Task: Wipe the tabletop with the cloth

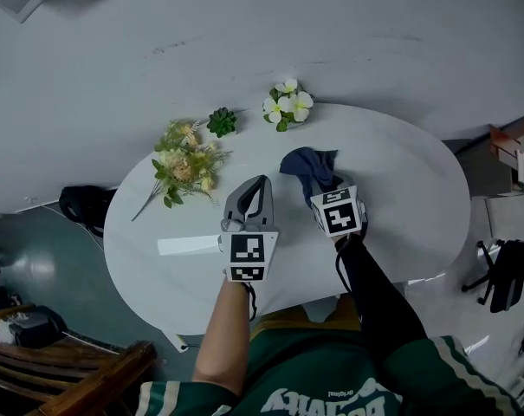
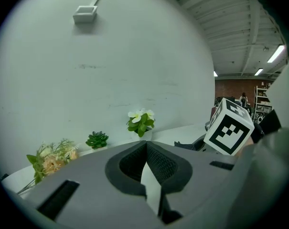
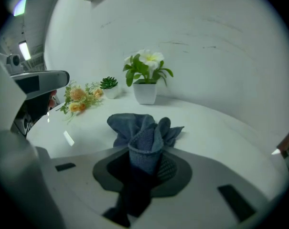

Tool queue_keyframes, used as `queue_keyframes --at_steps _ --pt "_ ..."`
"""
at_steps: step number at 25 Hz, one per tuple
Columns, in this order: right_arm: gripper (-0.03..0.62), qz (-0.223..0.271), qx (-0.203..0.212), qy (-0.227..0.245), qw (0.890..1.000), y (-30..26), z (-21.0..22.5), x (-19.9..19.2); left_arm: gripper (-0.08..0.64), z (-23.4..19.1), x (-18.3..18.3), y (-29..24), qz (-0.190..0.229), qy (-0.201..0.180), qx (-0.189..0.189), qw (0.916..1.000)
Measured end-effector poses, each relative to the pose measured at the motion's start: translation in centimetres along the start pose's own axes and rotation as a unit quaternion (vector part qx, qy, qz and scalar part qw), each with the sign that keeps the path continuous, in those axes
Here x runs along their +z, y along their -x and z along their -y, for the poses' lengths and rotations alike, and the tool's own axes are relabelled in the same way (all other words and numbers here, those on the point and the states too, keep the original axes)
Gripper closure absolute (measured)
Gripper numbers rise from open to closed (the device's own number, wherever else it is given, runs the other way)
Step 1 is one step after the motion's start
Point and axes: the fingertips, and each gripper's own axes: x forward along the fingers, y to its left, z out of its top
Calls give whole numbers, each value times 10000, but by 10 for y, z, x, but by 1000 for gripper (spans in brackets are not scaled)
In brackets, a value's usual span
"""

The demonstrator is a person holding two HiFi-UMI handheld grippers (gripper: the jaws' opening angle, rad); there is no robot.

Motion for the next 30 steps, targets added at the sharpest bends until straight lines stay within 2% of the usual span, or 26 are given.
queue_keyframes --at_steps 14,25,30 --pt "502 54 -378 -440 9983 52 188 -47 563 154 45 -90 62 -162 -368 9992" --pt "500 26 -1161 -1048 9877 122 343 -118 563 281 61 -141 107 -201 -932 9954" --pt "500 -36 -1504 -1337 9795 157 394 -156 563 319 70 -147 156 -211 -1093 9937"
